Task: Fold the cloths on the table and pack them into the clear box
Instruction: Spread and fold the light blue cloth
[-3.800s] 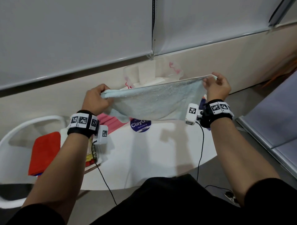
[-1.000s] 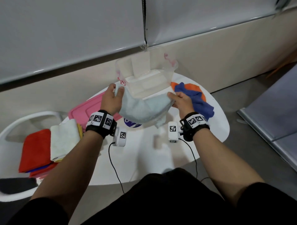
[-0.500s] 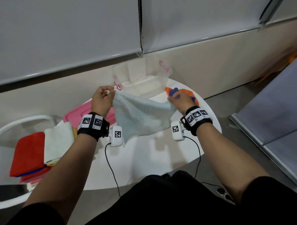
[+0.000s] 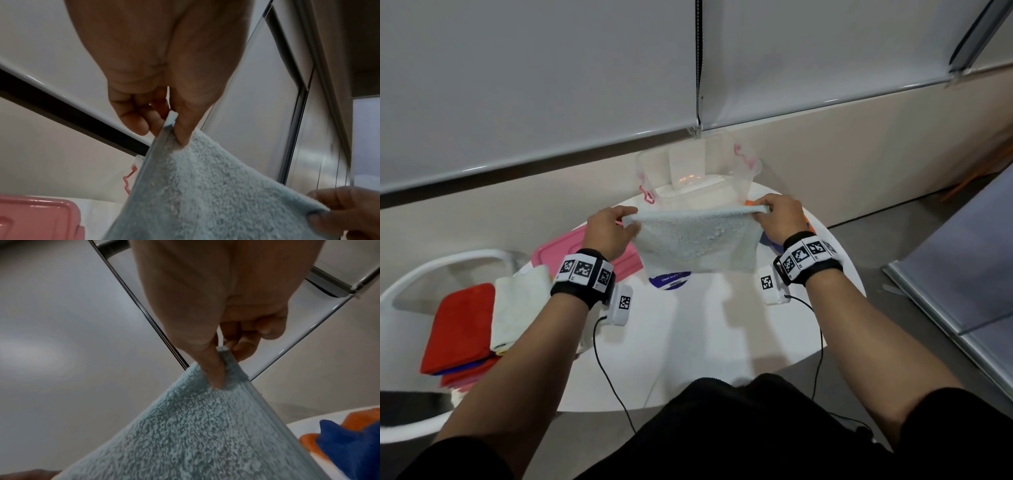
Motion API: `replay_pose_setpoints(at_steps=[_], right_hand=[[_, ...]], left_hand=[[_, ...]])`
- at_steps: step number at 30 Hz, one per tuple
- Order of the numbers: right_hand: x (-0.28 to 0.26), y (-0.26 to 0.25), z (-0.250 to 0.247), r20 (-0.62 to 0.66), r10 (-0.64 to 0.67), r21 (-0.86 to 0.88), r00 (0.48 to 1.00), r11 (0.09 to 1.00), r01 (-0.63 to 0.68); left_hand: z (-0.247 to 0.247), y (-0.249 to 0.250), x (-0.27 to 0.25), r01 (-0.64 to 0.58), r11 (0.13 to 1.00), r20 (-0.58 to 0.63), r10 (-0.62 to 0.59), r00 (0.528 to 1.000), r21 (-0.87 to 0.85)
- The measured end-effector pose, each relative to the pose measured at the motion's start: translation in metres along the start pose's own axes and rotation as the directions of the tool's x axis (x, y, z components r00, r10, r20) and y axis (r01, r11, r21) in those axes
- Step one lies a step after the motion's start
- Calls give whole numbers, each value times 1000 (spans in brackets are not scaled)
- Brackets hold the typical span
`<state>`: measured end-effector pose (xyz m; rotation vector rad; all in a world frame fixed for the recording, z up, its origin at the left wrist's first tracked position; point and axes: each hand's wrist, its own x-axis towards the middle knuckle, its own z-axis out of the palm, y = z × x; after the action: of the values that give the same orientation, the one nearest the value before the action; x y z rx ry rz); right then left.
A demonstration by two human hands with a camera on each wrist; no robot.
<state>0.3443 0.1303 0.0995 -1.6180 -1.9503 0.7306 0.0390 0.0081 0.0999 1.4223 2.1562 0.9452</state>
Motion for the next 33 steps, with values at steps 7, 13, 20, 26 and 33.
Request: replay_pose_setpoints(at_steps=[7, 13, 20, 26, 33], right_hand=[[1, 17, -2, -109, 196, 453, 974, 882, -127], [-1, 21, -3, -18, 192, 614, 981, 777, -140], [4, 26, -3, -15, 50, 244, 999, 969, -45], [-12, 36, -17, 16, 40, 485, 999, 874, -43], [-21, 45, -27, 144, 76, 659, 987, 736, -153]], left_hand=[[3, -9, 1, 79, 986, -20, -83, 996, -150], [3, -10, 4, 136, 926, 102, -106, 989, -353], [12, -1, -1, -1, 1000, -62, 1, 998, -1], [4, -16, -11, -15, 993, 91, 26, 996, -120], [-9, -17, -18, 63, 879, 276, 79, 958, -473]])
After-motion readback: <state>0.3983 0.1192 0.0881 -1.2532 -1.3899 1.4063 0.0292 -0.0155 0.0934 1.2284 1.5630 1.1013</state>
